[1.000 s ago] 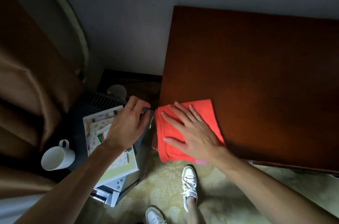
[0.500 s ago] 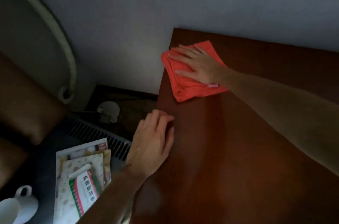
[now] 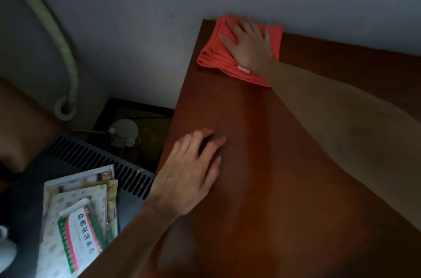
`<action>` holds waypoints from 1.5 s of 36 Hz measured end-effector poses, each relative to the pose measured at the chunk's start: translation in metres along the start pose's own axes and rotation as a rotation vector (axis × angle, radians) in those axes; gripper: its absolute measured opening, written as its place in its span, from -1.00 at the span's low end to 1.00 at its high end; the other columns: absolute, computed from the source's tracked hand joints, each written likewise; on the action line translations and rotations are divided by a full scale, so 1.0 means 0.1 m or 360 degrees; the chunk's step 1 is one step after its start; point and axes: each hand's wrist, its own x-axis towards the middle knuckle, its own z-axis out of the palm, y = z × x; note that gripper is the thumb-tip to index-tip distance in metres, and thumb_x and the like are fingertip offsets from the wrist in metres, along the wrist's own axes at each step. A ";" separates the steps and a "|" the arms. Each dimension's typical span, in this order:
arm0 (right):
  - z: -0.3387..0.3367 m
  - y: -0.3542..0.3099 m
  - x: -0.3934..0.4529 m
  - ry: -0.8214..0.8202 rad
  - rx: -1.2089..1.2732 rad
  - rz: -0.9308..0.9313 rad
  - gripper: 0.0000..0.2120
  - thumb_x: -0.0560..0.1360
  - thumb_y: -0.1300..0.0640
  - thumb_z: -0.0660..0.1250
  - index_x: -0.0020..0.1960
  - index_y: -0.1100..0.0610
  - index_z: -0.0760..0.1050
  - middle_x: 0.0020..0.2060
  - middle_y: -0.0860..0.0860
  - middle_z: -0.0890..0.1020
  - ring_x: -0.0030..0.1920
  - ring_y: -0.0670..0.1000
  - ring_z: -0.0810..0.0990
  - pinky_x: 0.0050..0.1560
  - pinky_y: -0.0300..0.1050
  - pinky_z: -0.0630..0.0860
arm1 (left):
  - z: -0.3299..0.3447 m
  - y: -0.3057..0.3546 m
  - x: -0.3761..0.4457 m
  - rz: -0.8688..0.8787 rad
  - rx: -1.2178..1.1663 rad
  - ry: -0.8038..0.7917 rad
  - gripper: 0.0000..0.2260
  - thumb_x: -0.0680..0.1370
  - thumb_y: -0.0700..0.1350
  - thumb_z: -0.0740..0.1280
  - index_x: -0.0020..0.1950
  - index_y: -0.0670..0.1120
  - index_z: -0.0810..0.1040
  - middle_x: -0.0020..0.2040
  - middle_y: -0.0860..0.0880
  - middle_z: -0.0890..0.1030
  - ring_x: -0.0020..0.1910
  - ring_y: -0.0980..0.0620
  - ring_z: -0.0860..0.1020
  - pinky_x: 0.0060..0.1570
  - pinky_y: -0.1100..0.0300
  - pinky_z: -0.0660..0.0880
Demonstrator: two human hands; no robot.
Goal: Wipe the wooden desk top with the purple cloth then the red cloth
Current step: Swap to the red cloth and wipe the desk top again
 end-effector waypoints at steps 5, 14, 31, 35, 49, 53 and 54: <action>-0.07 0.00 -0.83 -0.0029 0.0096 0.0061 -0.35 0.63 -0.37 0.04 0.64 -0.14 0.13 0.66 -0.08 0.10 0.66 0.02 0.00 0.60 0.27 -0.11 | -0.01 -0.01 0.03 -0.0026 -0.0028 0.0088 -0.68 0.67 -0.01 0.13 0.35 -0.10 0.45 0.27 -0.09 0.43 0.16 -0.09 0.44 0.18 0.05 0.37; -0.05 -0.36 -3.44 0.0117 0.0056 0.0245 -0.25 0.52 -0.43 -0.02 0.61 -0.09 0.24 0.64 0.03 0.19 0.66 0.06 0.06 0.61 0.28 -0.06 | -0.05 0.07 -0.13 -0.0031 0.0037 0.0369 -0.82 0.60 -0.12 0.18 0.09 -0.17 0.51 0.07 -0.19 0.50 -0.01 -0.22 0.49 -0.06 -0.13 0.45; -0.49 0.64 -3.67 -0.0425 -0.0128 -0.1002 -0.31 0.61 -0.32 0.18 0.66 -0.15 0.09 0.68 -0.07 0.02 0.67 -0.03 -0.08 0.63 0.23 -0.06 | 0.19 0.72 -0.32 -0.0237 -0.0324 0.0214 -0.69 0.65 0.00 0.13 0.29 -0.09 0.50 0.27 -0.07 0.48 0.20 -0.09 0.47 0.18 -0.03 0.38; -0.51 0.98 -2.99 -0.0425 -0.0213 -0.1128 -0.31 0.62 -0.30 0.17 0.67 -0.11 0.08 0.68 -0.04 0.01 0.67 -0.01 -0.08 0.63 0.20 -0.09 | 0.22 0.78 -0.34 -0.0163 -0.0293 0.0108 -0.69 0.67 0.03 0.11 0.35 -0.02 0.47 0.28 0.00 0.46 0.23 -0.03 0.47 0.29 0.03 0.31; -0.64 1.75 -0.54 -0.0303 -0.0398 -0.1044 -0.34 0.67 -0.31 -0.03 0.67 -0.03 0.08 0.66 0.05 0.15 0.63 0.10 0.16 0.56 0.14 0.18 | 0.20 0.81 -0.26 -0.0062 0.0026 -0.0287 -0.58 0.68 0.16 0.04 0.52 0.16 0.36 0.51 0.00 0.34 0.52 0.04 0.28 0.51 0.09 0.05; -0.61 1.81 -0.42 -0.0198 -0.0274 -0.0640 -0.22 0.56 -0.48 -0.13 0.66 -0.11 0.11 0.62 0.04 0.24 0.61 0.10 0.22 0.58 0.14 0.16 | 0.19 0.83 -0.25 -0.0057 0.0010 -0.0240 -0.59 0.67 0.16 0.08 0.50 0.16 0.40 0.49 0.03 0.35 0.54 0.07 0.24 0.51 0.11 0.07; -0.59 1.81 -0.43 -0.0178 -0.0234 -0.0555 -0.21 0.54 -0.49 -0.13 0.65 -0.13 0.11 0.62 0.04 0.24 0.61 0.10 0.21 0.59 0.15 0.14 | 0.19 0.83 -0.25 -0.0056 0.0007 -0.0231 -0.59 0.67 0.16 0.09 0.50 0.16 0.39 0.49 0.03 0.35 0.55 0.08 0.23 0.51 0.10 0.08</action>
